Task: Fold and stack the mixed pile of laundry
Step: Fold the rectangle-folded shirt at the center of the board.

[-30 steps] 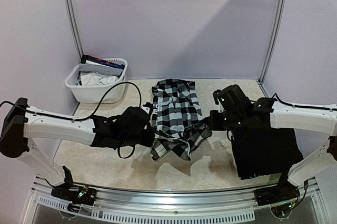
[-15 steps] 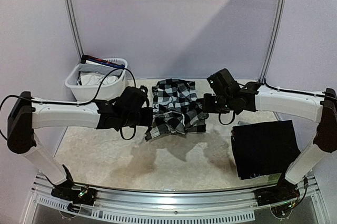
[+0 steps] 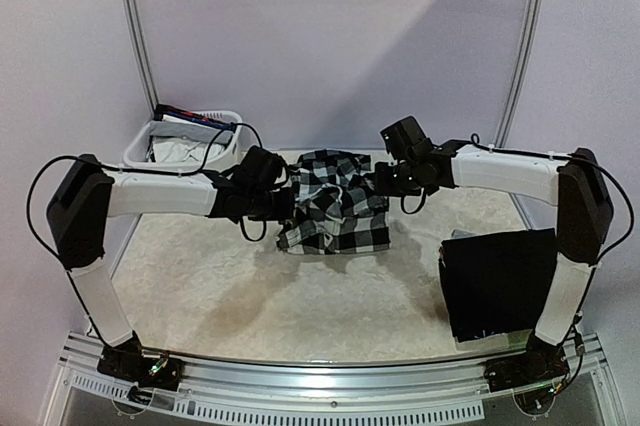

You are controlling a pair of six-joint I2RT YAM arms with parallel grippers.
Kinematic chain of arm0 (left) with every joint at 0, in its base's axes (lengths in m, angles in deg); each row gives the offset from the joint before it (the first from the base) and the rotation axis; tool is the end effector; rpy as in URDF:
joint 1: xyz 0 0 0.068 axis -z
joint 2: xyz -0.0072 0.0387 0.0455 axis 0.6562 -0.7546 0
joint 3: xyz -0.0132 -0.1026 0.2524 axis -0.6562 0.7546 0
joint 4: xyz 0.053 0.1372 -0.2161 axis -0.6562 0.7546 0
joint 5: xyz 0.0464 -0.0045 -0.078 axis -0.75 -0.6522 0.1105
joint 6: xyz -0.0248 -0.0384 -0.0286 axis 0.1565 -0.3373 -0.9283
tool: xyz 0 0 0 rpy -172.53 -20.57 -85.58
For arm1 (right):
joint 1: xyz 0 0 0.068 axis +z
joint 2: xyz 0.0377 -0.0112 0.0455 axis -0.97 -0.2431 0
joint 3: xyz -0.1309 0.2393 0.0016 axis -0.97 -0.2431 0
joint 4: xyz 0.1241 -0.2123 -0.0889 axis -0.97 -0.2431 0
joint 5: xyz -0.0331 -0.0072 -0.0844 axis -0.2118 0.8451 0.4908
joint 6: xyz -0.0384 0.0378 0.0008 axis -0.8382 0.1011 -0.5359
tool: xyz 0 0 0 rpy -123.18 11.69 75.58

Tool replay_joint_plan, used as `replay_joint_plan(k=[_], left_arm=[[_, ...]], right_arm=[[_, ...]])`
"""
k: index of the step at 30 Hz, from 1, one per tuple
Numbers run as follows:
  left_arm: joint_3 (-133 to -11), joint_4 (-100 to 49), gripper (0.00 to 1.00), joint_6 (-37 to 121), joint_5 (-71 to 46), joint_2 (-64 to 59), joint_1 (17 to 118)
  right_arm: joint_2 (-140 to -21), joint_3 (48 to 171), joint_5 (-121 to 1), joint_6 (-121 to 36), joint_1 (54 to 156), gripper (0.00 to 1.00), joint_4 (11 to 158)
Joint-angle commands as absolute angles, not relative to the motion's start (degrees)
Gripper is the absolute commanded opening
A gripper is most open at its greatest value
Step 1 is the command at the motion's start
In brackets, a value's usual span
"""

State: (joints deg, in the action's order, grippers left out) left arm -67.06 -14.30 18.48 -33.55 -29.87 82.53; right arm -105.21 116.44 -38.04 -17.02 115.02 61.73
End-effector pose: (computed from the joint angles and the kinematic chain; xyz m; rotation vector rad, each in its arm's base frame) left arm 0.2972 -0.2526 0.2006 0.0235 2.3658 -0.4040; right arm 0.3272 0.2547 0.2479 -0.0220 2.3729 0.3172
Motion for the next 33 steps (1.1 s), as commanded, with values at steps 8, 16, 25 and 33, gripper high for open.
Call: replay_joint_plan(k=[8,16,25,33], left_arm=[[-74.4,-11.4,0.03,19.5,-28.2,-39.6,77.5],[-77.1,-10.6,0.28,19.2,-27.6,-42.4,75.7],[-71.4,-12.7,0.81,22.0,-32.0,-34.2,75.5],[-60.5,-12.7,0.77,25.2,-30.5,-26.1,78.7]], right_arm=[[-118.8,126.5,-42.1,-19.9,109.9,0.01,62.4],[-123.8,132.9,-46.0,-20.3,108.0,0.48,61.9],[-115.6,131.7,-45.5,-22.7,107.8,0.78,60.5],[-98.1,108.8,-58.5,-23.9,108.7,0.68,71.8]])
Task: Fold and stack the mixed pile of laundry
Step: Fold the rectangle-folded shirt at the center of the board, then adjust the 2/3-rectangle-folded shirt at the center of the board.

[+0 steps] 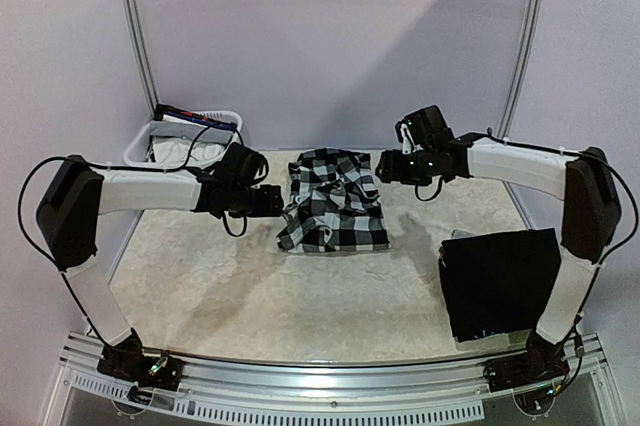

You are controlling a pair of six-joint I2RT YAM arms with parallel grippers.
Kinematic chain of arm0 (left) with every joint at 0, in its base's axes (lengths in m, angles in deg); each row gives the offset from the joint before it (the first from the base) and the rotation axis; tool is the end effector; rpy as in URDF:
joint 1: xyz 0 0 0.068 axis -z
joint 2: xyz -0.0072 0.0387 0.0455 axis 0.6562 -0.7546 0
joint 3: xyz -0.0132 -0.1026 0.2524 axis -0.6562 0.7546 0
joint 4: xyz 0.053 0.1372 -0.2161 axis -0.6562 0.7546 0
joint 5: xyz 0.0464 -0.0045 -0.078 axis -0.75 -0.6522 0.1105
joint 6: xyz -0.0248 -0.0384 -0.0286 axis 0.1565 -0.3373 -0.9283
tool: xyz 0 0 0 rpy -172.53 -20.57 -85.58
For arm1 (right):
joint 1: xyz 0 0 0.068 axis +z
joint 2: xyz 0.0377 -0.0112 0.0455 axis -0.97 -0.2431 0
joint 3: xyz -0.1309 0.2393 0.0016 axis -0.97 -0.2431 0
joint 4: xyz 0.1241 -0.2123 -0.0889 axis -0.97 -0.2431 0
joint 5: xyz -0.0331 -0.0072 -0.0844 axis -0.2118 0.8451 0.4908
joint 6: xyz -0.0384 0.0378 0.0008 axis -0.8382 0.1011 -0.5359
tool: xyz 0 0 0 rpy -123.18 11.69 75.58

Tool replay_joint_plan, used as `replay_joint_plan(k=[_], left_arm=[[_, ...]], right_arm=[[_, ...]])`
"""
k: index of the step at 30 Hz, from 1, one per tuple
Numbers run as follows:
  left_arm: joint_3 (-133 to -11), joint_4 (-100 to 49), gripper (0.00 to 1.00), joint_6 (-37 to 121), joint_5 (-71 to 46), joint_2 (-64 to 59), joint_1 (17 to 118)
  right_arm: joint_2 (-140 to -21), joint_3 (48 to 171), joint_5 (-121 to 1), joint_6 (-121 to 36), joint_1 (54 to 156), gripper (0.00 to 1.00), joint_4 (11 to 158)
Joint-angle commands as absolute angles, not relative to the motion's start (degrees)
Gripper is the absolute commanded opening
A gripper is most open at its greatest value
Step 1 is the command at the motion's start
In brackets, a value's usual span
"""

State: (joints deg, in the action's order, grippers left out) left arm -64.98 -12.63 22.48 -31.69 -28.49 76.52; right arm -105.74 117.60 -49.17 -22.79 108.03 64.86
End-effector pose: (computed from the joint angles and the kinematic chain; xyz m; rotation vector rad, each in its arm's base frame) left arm 0.3128 -0.2149 0.1958 0.0035 2.4014 -0.3272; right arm 0.3594 0.2233 0.2544 -0.0865 2.3578 0.4555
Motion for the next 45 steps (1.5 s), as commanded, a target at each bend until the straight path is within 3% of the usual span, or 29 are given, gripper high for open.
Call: replay_joint_plan(k=[1,6,13,19,22,26,28,38,45], left_arm=[[-59.6,-12.8,0.77,25.4,-30.4,-25.7,79.6],[-58.0,-15.3,0.75,25.4,-28.0,-25.7,82.1],[-59.1,-16.4,0.72,24.3,-26.6,-28.0,83.3],[-60.1,-17.8,0.62,25.0,-27.0,-31.2,83.3],[-61.6,-17.6,0.51,26.1,-27.5,-32.2,83.3],[-62.7,-17.2,0.13,26.2,-28.4,-32.6,83.2],[-63.0,-17.0,0.02,26.3,-28.2,-32.2,83.2],[-66.7,-12.2,0.0,24.1,-26.1,-29.7,83.1],[-72.0,-7.0,0.0,18.9,-23.2,-29.1,81.6]], right_arm=[[-96.9,106.7,-60.8,-24.3,109.1,0.65,74.0],[-96.8,105.1,-74.6,-27.3,112.1,0.57,76.4],[-106.5,111.3,-81.6,-29.8,113.3,0.43,76.2],[-114.5,117.9,-85.7,-31.2,113.3,0.38,74.7],[-118.1,121.5,-86.1,-32.0,113.3,0.37,73.6],[-121.9,125.7,-86.3,-32.7,112.4,0.37,72.6],[-123.7,127.5,-86.6,-32.5,111.4,0.36,72.6],[-138.1,138.9,-89.9,-32.2,109.2,0.34,69.3],[-143.3,141.9,-83.6,-33.7,108.7,0.34,65.2]])
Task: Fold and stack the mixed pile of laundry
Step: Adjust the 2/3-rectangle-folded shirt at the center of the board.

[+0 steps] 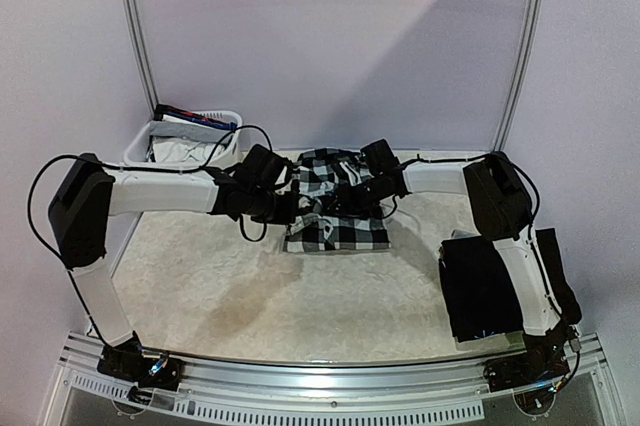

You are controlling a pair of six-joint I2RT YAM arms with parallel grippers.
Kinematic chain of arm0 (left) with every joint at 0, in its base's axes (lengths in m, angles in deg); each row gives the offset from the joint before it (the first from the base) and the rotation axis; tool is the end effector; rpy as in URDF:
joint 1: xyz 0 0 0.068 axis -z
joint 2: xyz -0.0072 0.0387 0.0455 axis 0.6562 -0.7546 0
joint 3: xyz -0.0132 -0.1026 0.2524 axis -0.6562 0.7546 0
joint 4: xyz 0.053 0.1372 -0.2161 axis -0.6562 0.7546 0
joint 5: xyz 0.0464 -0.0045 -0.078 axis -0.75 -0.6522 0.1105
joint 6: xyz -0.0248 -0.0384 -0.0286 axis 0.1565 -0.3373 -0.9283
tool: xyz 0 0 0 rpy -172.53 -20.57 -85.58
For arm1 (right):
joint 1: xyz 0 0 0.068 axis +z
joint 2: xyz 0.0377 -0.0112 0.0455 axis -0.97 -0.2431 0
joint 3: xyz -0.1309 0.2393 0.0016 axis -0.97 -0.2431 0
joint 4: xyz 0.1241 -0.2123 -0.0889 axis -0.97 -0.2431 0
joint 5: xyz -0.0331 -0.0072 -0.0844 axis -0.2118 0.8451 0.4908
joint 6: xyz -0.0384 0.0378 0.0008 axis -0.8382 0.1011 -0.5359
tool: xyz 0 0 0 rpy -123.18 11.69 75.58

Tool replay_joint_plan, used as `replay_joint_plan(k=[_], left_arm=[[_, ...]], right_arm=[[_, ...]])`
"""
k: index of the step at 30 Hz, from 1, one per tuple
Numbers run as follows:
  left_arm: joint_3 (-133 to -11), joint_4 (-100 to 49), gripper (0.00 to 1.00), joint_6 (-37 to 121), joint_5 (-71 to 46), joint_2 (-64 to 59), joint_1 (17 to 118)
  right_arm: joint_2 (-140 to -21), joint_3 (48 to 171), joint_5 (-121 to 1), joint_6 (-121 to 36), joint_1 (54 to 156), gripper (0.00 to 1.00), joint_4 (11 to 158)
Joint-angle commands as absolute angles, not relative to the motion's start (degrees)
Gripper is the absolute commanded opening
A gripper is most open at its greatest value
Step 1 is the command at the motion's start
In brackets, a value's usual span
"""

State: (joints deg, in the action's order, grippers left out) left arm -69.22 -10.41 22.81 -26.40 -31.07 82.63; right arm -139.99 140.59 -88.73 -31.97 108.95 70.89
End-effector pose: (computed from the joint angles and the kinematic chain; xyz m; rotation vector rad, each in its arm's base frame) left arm 0.2963 -0.2586 0.1989 0.1866 2.4467 -0.4647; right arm 0.4320 0.3061 0.1194 -0.6542 2.4327 1.1596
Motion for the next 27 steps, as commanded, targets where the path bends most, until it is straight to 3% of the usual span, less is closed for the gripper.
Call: replay_joint_plan(k=[1,7,13,22,27], left_arm=[[-72.4,-7.4,0.0,17.9,-21.1,-29.3,81.0],[-76.1,-11.8,0.0,13.0,-11.5,-32.1,78.7],[-84.9,-11.1,0.0,11.4,-9.3,-40.5,78.0],[-95.2,-9.5,0.0,7.9,-10.9,-47.2,76.9],[-101.0,-7.6,0.0,4.3,-13.6,-52.9,75.1]], right_arm=[[-143.6,142.2,-82.6,-34.2,108.7,0.34,64.3],[-141.6,141.8,-80.6,-36.5,108.7,0.36,61.6],[-134.5,140.9,-79.5,-35.3,108.7,0.5,60.9],[-120.9,135.4,-74.7,-34.9,108.7,0.6,59.7],[-114.5,126.3,-69.9,-33.8,108.6,0.64,62.6]])
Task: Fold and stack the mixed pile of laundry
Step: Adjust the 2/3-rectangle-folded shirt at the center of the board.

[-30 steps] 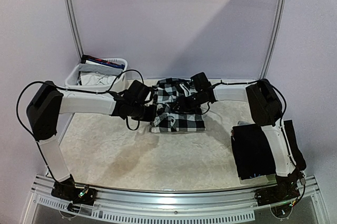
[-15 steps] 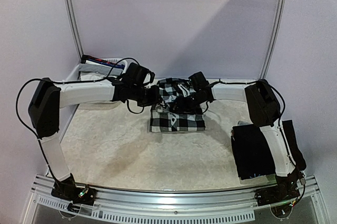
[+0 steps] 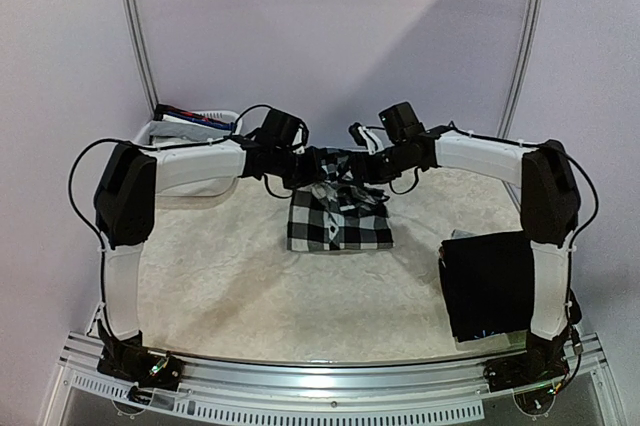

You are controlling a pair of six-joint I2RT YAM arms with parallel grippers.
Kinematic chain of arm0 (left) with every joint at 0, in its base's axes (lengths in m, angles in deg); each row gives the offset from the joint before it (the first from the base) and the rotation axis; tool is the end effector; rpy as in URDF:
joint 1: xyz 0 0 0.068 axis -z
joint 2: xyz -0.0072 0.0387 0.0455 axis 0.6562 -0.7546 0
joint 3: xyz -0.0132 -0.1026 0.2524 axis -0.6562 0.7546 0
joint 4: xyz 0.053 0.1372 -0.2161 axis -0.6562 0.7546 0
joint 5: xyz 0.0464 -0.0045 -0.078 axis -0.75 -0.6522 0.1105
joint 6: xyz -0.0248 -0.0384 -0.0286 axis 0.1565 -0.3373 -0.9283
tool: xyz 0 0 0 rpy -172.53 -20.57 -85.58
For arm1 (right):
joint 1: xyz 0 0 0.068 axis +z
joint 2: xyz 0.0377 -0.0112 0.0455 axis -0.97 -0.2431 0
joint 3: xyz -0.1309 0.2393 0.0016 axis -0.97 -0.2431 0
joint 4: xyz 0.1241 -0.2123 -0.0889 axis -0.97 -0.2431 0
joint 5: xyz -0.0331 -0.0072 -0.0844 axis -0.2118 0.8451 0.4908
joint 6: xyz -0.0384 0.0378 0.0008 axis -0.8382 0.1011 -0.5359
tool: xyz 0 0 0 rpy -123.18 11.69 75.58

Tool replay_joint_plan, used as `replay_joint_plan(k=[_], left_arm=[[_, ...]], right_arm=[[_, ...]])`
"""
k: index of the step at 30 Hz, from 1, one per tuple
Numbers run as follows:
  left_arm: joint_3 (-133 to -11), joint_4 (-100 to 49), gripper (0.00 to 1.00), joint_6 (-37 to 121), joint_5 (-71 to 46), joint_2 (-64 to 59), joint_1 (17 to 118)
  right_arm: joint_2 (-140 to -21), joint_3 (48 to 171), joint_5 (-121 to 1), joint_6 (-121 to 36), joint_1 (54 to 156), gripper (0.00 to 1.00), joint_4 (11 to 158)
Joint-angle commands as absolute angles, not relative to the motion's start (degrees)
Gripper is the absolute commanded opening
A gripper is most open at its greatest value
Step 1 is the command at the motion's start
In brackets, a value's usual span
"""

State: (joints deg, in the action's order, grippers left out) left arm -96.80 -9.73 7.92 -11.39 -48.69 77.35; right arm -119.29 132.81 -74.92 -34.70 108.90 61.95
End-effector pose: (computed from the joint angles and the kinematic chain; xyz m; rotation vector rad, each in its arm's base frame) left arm 0.3926 -0.2960 0.2227 -0.0994 2.4096 -0.9142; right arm 0.3934 0.2716 0.2376 -0.5897 2.3583 0.8647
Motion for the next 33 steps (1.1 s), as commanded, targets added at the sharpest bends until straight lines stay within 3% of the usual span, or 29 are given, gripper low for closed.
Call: replay_joint_plan(k=[1,13,15,23,28,33], left_arm=[[-101.7,-8.0,0.0,3.2,-12.8,-54.1,74.4],[-110.6,-8.3,0.03,0.3,-9.3,-66.3,71.2],[-113.0,-6.6,0.12,1.9,-7.1,-67.5,70.7],[-104.5,-6.2,0.83,10.9,-9.7,-56.6,69.5],[-97.4,-5.2,0.97,16.9,-14.7,-46.9,69.6],[-87.7,-5.1,0.99,21.0,-20.7,-38.0,70.3]], right_arm=[[-113.7,124.9,-69.4,-33.8,108.5,0.65,62.9],[-104.7,112.8,-65.5,-33.3,108.5,0.69,65.4],[-103.7,111.6,-65.7,-33.3,108.5,0.69,65.7],[-101.8,109.4,-66.5,-33.1,108.5,0.69,67.2],[-101.7,109.9,-68.7,-33.0,108.5,0.69,67.8],[-101.1,109.6,-72.2,-32.9,108.6,0.68,68.8]])
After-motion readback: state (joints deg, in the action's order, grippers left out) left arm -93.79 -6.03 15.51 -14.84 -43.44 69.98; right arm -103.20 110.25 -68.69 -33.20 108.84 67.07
